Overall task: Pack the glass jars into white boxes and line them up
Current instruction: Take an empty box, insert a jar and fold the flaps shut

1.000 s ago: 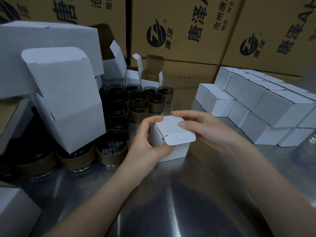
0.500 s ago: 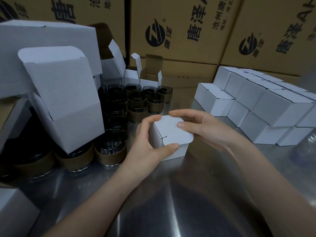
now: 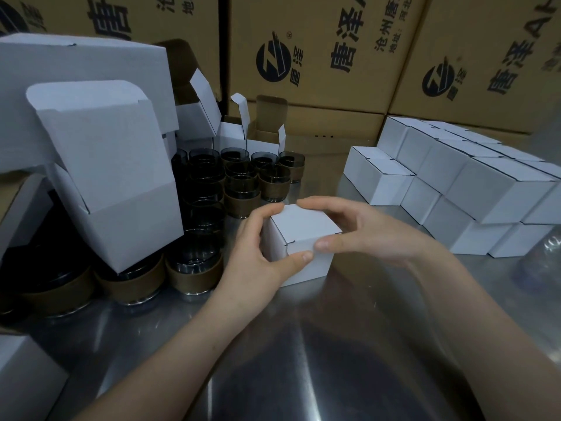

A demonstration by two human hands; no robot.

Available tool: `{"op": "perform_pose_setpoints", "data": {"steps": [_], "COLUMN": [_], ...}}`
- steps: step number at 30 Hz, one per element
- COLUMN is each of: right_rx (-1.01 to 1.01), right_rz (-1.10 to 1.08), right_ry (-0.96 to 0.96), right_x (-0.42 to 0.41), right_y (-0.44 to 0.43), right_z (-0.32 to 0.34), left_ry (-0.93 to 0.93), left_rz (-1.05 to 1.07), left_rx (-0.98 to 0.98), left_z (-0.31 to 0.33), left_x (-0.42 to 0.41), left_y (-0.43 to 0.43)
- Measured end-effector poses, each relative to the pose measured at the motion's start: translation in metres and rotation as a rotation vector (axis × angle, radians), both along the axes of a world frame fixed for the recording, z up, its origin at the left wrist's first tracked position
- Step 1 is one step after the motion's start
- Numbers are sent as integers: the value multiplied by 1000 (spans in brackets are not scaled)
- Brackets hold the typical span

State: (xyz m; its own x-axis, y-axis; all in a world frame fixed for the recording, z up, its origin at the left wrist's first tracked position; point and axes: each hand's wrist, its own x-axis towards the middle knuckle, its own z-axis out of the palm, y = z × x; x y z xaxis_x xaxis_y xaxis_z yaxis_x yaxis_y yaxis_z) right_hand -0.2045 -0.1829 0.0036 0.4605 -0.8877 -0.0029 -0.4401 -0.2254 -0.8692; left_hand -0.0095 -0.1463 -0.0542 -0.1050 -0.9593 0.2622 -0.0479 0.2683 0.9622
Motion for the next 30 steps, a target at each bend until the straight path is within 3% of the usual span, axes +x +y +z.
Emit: {"op": "perform_pose_setpoints", "data": {"steps": [7,30], "right_rx": [-32,-38], "right_rz": [-36,-46], "right_ry": [-22,53], "right_x": [0,4], "right_y": [0,4], "right_z": [1,3], "left_ry": [105,89], "left_rz": [14,-3], "left_rx": [-9,25], "left_z": [1,1], "left_x": [-1,-2], "left_y": [-1,0]}}
